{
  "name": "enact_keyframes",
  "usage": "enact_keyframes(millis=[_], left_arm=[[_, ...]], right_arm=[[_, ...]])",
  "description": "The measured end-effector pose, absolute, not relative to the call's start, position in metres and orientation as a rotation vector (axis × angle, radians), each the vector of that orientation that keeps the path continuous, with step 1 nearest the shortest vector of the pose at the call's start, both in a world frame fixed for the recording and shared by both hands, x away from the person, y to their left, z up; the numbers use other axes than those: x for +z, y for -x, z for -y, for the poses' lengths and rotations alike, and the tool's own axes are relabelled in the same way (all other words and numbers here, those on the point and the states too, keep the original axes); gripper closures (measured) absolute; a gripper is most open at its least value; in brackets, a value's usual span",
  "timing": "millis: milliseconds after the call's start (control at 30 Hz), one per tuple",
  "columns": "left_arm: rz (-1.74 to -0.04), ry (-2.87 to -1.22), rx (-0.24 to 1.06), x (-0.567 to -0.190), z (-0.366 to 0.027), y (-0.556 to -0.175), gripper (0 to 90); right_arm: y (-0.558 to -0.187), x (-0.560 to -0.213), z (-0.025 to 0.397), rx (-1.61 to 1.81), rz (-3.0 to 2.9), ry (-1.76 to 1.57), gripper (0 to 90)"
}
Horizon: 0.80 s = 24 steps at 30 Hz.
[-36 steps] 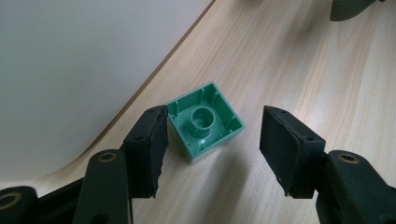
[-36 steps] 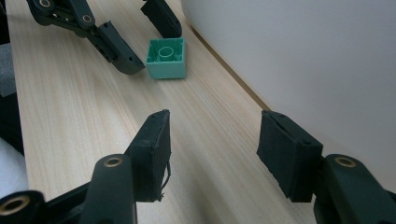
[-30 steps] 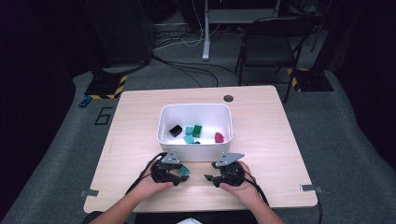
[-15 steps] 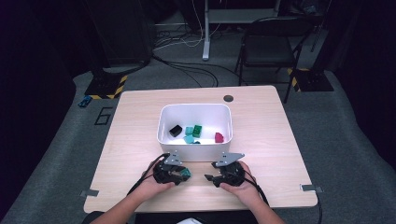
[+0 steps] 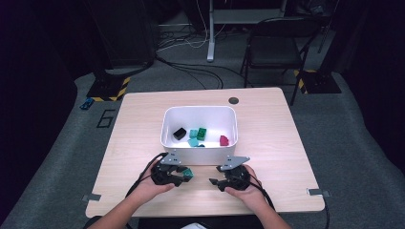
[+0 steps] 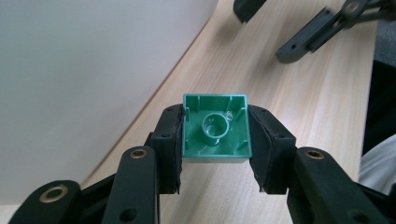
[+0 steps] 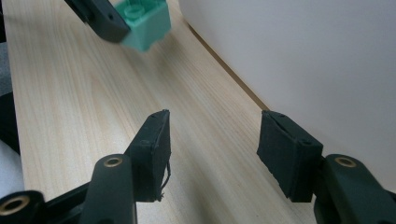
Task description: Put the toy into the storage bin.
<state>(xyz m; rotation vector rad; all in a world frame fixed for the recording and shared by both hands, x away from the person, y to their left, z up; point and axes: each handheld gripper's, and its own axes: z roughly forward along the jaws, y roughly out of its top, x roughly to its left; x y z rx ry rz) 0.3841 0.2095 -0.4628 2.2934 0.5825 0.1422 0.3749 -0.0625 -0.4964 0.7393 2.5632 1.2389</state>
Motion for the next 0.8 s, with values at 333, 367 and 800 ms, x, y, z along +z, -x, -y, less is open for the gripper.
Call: enact_keyframes(millis=[333,367,800], left_arm=[[-0.573,-2.278,0.162,-0.424,-0.212,-0.383,58.7],[-0.571,-2.28,0.162,-0.421,-0.212,-0.383,58.6],[-0.515,-2.248,0.114,-0.378,-0.206,-0.394,58.6]], right_arm=[[-0.375,-0.497,0.062,1.238,-2.561,-0.736,43.3],[-0.375,-0.497,0.062,1.238,-2.562,-0.736,43.2],[-0.376,-0.498,0.063,1.231,-2.566,-0.742,43.2]])
